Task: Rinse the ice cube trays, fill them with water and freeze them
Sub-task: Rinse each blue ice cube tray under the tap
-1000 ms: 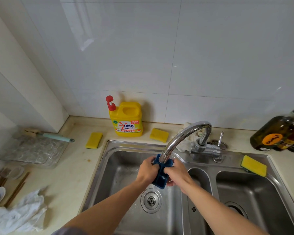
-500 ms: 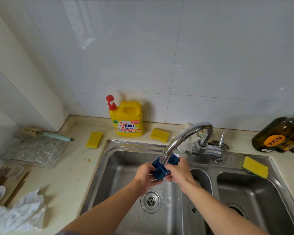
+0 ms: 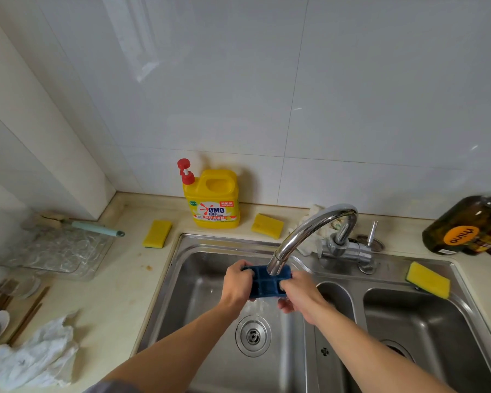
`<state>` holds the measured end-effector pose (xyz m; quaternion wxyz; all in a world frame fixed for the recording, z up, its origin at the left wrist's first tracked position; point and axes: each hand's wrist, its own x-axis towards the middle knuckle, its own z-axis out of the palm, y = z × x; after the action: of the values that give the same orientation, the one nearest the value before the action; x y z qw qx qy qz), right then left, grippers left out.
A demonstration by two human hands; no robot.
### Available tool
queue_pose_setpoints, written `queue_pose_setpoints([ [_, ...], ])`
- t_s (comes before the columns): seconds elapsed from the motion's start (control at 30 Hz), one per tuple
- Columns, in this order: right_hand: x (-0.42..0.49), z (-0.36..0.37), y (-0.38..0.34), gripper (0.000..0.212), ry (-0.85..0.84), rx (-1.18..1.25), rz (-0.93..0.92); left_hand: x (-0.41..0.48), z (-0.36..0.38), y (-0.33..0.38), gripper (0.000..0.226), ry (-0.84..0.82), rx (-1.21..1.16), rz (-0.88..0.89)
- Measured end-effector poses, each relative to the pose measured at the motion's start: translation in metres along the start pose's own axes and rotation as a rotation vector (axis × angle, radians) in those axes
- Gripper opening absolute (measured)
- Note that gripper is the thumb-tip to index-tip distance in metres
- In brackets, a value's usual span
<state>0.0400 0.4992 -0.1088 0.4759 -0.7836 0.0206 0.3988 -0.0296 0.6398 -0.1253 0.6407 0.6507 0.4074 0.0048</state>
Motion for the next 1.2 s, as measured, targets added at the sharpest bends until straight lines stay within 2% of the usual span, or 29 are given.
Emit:
queue_pose_setpoints([
  [0.07,0.003,0.000,0.001,0.019,0.024,-0.015,-0.018,0.002,0.001,-0.003,0.019,-0.021,-0.061,-0.035],
  [0.13,0.006,-0.005,0.001,0.015,0.048,-0.003,-0.016,0.002,0.003,-0.006,0.016,-0.071,-0.192,-0.147],
  [0.23,0.007,-0.013,-0.001,0.015,0.036,-0.026,-0.023,-0.001,0.007,-0.010,0.042,-0.171,-0.388,-0.298],
  [0.33,0.002,-0.017,-0.005,0.016,0.007,-0.048,-0.059,0.000,0.009,-0.014,0.074,-0.264,-0.521,-0.332],
  [0.47,-0.005,-0.021,-0.011,0.021,-0.008,-0.028,-0.097,0.003,0.012,-0.014,0.093,-0.374,-0.565,-0.339],
  [0.9,-0.014,-0.043,-0.016,0.032,0.100,0.043,-0.132,0.009,0.026,-0.005,0.098,-0.448,-0.568,-0.317],
  [1.2,-0.017,-0.043,-0.015,0.034,0.114,0.033,-0.127,0.005,0.023,-0.011,0.092,-0.412,-0.473,-0.291],
])
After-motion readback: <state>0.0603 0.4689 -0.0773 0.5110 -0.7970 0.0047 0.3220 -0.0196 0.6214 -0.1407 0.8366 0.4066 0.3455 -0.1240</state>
